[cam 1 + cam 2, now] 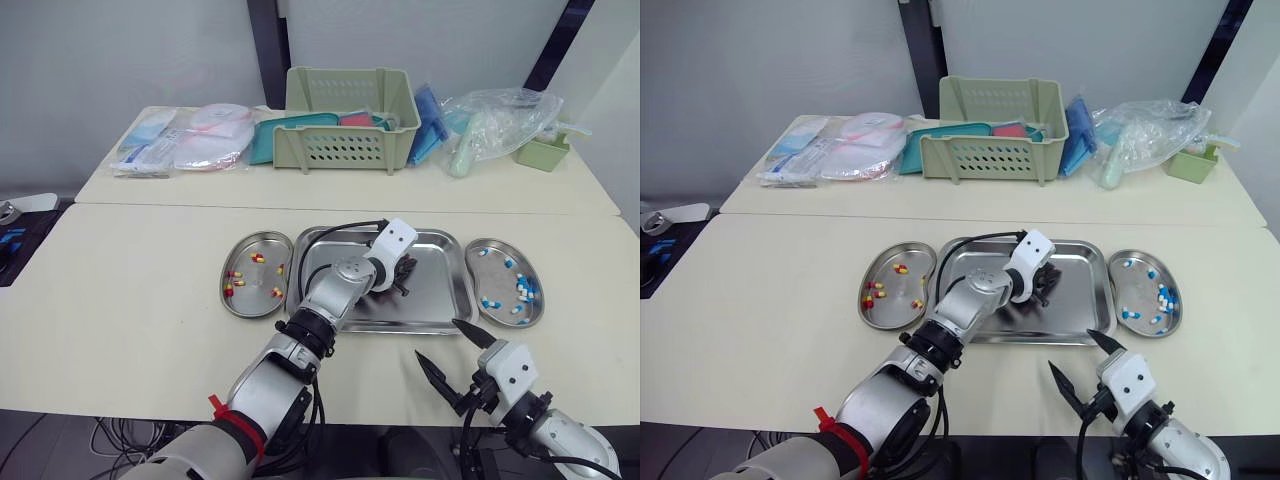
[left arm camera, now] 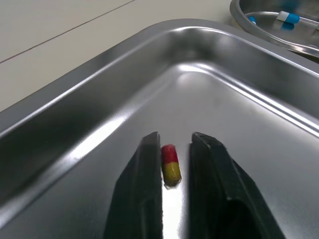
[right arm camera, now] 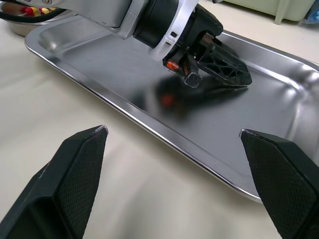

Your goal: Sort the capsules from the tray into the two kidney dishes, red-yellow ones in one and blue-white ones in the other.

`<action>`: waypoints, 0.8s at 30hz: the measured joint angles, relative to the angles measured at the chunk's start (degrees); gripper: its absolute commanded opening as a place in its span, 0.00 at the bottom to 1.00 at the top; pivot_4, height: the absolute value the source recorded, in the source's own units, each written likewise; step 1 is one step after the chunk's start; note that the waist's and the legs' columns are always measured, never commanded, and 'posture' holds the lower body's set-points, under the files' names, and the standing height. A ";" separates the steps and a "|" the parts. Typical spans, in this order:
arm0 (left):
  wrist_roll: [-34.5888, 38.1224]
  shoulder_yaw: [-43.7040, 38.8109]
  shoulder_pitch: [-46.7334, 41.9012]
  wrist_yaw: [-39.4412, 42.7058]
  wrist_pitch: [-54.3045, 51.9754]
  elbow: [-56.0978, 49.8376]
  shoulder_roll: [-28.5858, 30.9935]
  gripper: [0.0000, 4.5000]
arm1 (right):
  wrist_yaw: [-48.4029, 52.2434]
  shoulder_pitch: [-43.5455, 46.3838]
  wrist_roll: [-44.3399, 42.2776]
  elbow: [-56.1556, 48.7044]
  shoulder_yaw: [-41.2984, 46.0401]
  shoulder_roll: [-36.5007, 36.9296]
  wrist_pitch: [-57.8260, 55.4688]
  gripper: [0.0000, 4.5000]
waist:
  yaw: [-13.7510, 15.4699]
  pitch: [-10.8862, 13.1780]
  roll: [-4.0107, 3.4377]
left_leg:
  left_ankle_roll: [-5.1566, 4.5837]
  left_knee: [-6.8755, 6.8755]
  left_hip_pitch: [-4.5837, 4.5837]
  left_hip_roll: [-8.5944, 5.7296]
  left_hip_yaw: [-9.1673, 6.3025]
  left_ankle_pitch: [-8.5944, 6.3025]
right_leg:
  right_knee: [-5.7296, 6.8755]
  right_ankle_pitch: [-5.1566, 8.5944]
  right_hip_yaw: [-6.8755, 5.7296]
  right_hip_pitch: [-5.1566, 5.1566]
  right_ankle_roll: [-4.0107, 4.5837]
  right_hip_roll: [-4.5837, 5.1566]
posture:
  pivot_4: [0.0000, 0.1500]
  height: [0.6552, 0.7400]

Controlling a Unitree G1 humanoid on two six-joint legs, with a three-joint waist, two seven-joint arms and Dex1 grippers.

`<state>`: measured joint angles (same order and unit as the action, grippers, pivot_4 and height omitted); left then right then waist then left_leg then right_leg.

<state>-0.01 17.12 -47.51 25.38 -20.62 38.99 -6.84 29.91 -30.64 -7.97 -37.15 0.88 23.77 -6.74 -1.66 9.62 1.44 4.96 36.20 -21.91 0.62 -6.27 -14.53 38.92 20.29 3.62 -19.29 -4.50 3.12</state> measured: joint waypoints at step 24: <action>12.82 -16.30 19.33 16.43 -30.33 -56.93 36.64 0.01 | 13.94 10.39 -7.63 0.21 -0.14 13.26 -2.12 1.00 | -0.09 0.04 -0.14 | -0.01 0.03 0.02 0.04 -0.05 0.00 | -0.01 0.00 -0.01 0.05 0.01 0.00 | 1.00 1.00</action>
<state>12.81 0.82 -28.17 41.82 -50.95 -17.94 29.80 43.85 -20.25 -15.60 -36.94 0.74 37.03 -8.86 -1.74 9.65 1.30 4.94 36.23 -21.89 0.66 -6.32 -14.52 38.91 20.30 3.61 -19.24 -4.49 3.13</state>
